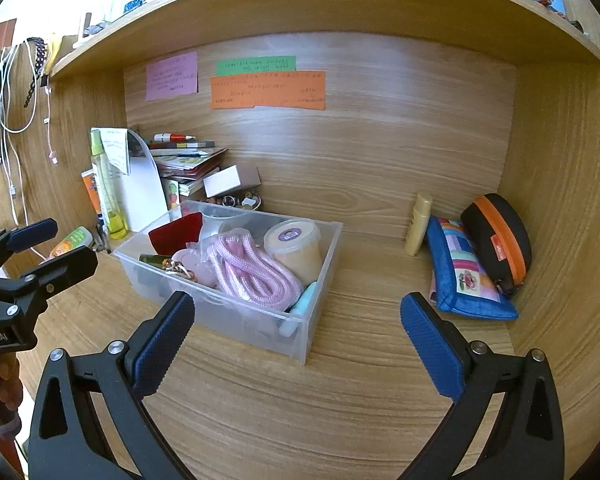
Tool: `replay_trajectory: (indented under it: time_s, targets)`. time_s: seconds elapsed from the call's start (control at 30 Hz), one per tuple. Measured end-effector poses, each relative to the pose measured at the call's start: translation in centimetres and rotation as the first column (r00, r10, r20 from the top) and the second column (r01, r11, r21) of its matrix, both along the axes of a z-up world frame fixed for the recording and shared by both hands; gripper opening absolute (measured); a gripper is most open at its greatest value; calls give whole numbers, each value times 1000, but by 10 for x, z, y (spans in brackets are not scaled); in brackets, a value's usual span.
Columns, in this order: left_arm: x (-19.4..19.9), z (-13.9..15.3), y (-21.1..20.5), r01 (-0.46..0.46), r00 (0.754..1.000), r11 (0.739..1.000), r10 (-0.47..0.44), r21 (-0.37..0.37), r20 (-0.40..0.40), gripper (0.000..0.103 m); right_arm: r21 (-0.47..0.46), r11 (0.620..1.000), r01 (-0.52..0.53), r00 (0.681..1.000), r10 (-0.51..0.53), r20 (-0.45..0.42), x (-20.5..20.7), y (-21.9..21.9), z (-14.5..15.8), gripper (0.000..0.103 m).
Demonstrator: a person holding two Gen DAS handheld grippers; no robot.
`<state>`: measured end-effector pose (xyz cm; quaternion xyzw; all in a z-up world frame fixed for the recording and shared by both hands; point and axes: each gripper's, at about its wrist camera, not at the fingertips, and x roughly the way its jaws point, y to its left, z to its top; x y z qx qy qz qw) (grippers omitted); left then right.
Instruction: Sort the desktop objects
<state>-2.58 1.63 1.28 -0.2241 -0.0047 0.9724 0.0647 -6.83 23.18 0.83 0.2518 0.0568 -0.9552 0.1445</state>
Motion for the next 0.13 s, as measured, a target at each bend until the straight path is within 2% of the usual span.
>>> replay_trajectory:
  time_s: [0.13]
  targets:
    - [3, 0, 2, -4, 1000, 1000, 3, -3, -11, 103, -5, 1000, 2, 1000, -2, 1, 2, 3, 0, 103]
